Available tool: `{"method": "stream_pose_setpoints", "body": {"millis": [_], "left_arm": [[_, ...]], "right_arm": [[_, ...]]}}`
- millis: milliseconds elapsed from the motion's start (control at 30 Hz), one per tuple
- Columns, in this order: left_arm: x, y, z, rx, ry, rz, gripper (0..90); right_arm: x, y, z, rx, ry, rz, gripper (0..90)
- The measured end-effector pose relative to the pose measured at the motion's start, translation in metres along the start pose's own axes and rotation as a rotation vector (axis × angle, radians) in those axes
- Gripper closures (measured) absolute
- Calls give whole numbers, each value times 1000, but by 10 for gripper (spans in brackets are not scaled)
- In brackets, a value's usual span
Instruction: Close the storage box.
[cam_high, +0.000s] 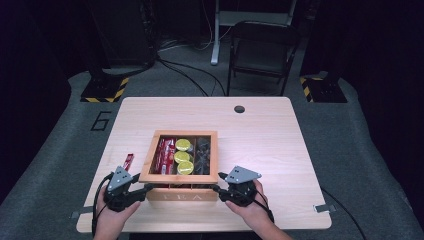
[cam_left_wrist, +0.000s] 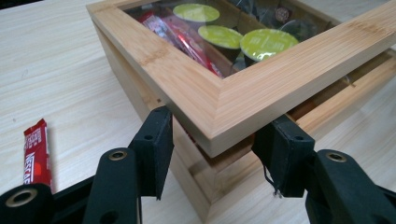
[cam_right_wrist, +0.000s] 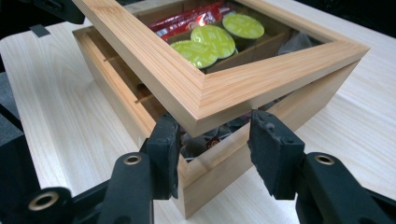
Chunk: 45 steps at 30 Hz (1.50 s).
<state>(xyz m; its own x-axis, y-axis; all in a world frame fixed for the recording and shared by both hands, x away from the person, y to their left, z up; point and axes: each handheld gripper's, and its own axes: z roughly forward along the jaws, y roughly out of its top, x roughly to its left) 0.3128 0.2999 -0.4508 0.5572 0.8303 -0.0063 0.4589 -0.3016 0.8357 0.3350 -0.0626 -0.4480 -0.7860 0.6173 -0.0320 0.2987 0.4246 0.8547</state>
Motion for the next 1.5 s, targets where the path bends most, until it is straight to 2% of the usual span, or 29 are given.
{"method": "stream_pose_setpoints", "body": {"millis": [100,200,233,300,667,767,833,933,1100,1200,1233,1267,1367,1500], "left_arm": [[1,-4,0,2,-6,-7,471],[2,-8,1,9,-32,2,474],[2,-10,2,-2,-41,9,485],[2,-10,1,11,-55,7,491],[2,-14,5,28,-59,1,483],[1,-14,5,49,-62,0,477],[0,-14,5,56,-61,-16,454],[-1,-14,7,76,-60,-20,425],[-2,-15,8,88,-48,4,414],[-3,-15,10,89,-51,0,349],[-3,-16,11,105,-64,1,322],[-3,-16,13,110,-59,-9,308],[-1,-16,12,109,-73,-8,285],[1,-14,10,97,-75,-26,275]], "right_arm": [[1,-2,1,13,4,11,541],[2,-6,4,24,21,34,553],[3,-7,5,32,18,28,552],[3,-8,6,38,27,30,551],[3,-12,8,54,40,40,548],[3,-12,9,63,42,45,546],[4,-13,9,68,42,58,545],[4,-14,11,84,51,54,540],[4,-15,13,95,53,60,533],[3,-16,14,108,58,54,508],[4,-16,15,124,51,53,490],[5,-17,16,131,47,46,468],[4,-17,17,131,51,45,450],[3,-15,14,102,50,58,422]]}}
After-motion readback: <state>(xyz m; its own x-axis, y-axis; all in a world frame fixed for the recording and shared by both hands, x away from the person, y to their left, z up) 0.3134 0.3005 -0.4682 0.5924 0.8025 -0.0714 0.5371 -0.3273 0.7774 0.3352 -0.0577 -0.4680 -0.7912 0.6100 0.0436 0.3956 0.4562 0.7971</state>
